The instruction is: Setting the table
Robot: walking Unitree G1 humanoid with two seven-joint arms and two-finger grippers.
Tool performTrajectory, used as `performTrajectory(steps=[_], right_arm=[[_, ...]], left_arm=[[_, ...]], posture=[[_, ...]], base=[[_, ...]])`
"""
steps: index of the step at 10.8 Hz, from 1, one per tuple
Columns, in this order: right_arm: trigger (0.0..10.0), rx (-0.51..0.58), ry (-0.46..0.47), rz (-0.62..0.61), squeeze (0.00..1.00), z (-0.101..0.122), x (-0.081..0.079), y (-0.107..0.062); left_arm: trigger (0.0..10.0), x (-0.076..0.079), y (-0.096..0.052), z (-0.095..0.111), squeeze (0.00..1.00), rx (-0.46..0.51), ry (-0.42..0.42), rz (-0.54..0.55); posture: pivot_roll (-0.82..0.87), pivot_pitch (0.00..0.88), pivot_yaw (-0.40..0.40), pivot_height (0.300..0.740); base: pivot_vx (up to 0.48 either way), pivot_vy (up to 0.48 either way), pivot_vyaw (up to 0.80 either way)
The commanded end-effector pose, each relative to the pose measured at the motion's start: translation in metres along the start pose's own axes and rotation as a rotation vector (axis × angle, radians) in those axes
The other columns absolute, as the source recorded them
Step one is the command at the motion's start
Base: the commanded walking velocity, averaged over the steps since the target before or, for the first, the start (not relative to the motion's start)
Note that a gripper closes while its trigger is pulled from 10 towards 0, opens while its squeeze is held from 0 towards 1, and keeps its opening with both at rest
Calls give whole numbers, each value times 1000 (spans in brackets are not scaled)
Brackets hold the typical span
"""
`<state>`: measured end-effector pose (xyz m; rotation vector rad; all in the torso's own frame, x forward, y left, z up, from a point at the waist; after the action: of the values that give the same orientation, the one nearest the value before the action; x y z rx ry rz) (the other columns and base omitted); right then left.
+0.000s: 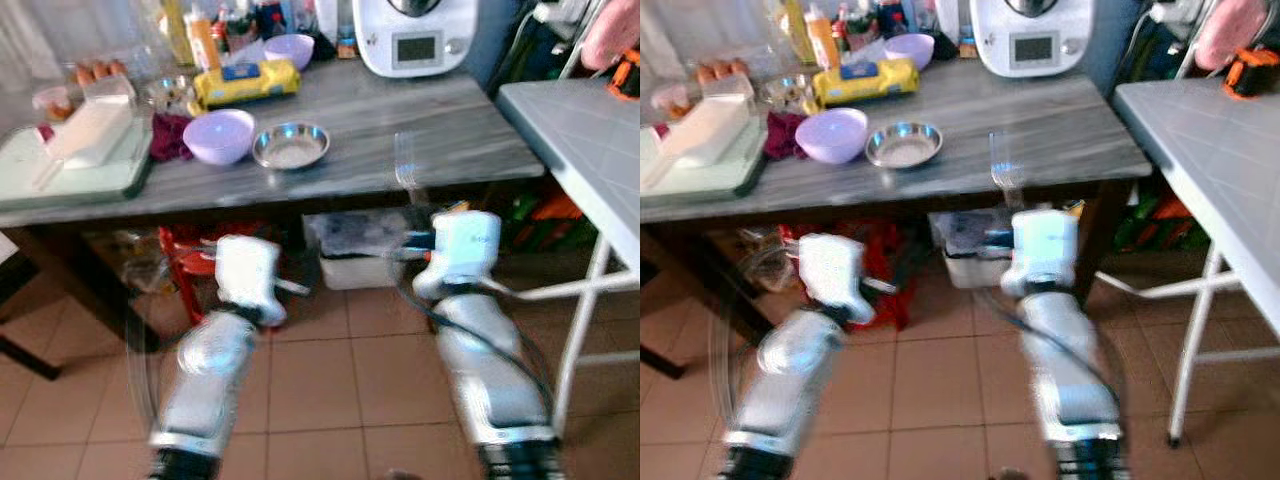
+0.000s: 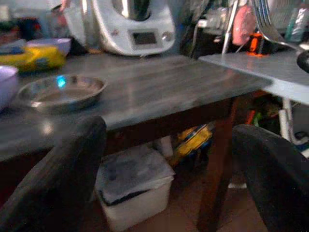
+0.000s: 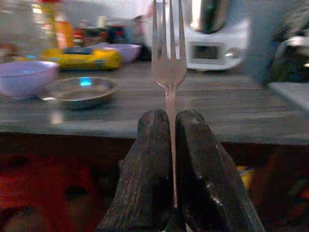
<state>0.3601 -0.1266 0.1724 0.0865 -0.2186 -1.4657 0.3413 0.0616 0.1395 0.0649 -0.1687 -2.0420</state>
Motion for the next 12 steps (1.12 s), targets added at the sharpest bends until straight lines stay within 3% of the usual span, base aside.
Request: performTrajectory(steps=[1,5,10,12], right_arm=[[10000,33,7,34,0,9,-13,2],[10000,36,2,33,0,10,-15,3],[10000,34,6,28,0,9,-15,2],[10000,36,16,24,0,9,-14,2]], left_arm=[[10000,-11,-3,3,0,5,22,22],[10000,-10,-2,3,0,4,26,19],[10000,-10,-2,3,0,3,29,13],[10000,-9,-2,3,0,3,31,11]], posture=[[-21,94,59,740],[-17,95,65,740],[-17,98,68,740],[-15,97,69,740]], base=[[352,0,0],[354,0,0],[353,0,528],[351,0,0]])
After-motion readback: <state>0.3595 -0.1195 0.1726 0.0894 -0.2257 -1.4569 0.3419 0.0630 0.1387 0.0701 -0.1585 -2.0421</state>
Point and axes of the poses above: a point about 5 cm out from each wrist's last joint towards the gripper, its own y axis pointing out of the wrist towards the gripper, its own z axis along the axis of the wrist's last joint, x = y × z, the point moved 6 cm from there along y, pointing out of the wrist towards the gripper
